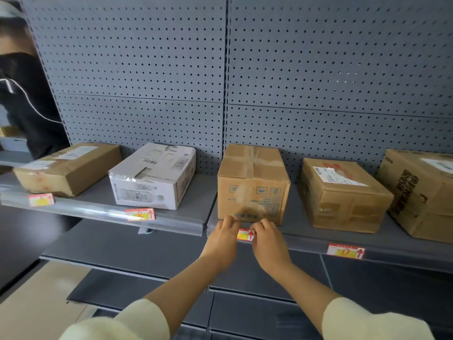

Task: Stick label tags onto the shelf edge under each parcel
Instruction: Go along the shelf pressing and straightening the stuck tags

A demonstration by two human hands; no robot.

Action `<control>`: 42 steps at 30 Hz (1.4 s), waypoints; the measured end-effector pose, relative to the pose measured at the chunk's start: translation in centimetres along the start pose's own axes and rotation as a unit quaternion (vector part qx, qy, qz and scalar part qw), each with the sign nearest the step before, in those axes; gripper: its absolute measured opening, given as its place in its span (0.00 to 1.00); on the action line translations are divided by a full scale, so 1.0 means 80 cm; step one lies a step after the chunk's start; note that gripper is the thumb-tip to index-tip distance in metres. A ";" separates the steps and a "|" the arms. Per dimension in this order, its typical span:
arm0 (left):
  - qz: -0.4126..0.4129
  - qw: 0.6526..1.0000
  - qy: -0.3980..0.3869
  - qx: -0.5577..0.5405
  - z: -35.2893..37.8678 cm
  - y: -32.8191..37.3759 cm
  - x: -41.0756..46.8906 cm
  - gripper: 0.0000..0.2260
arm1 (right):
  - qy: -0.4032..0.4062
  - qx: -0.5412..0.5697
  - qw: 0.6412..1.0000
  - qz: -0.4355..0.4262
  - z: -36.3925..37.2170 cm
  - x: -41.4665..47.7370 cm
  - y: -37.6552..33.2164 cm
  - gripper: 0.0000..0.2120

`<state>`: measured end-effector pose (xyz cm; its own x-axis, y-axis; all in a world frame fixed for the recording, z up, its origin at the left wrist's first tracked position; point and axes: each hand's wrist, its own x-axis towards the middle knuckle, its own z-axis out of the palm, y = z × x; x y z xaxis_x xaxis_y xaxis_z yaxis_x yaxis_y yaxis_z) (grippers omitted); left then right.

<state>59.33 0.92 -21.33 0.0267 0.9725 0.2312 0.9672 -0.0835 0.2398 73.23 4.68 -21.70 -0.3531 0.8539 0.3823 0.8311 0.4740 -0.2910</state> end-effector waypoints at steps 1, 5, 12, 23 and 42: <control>-0.005 1.000 0.006 0.014 0.000 -0.001 0.000 0.23 | 0.003 -0.001 1.000 0.002 0.000 0.001 0.000 0.06; -0.042 0.999 0.014 0.023 -0.004 -0.006 0.000 0.20 | -0.012 0.004 1.000 0.007 -0.004 0.007 0.001 0.04; -0.002 1.000 0.007 0.017 -0.004 -0.008 -0.007 0.23 | -0.043 -0.015 0.999 0.005 -0.007 0.014 0.011 0.11; 0.018 0.999 -0.009 0.044 0.014 0.006 -0.005 0.24 | -0.026 -0.031 0.999 -0.028 -0.009 0.006 0.029 0.08; 0.019 0.999 -0.012 0.043 0.016 0.009 -0.005 0.26 | 0.008 -0.032 0.998 -0.058 0.010 -0.007 0.024 0.15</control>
<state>60.30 0.70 -22.45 0.0699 0.9741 0.2150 0.9834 -0.1035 0.1493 74.70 5.30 -23.17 -0.4421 0.7902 0.4245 0.8111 0.5542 -0.1870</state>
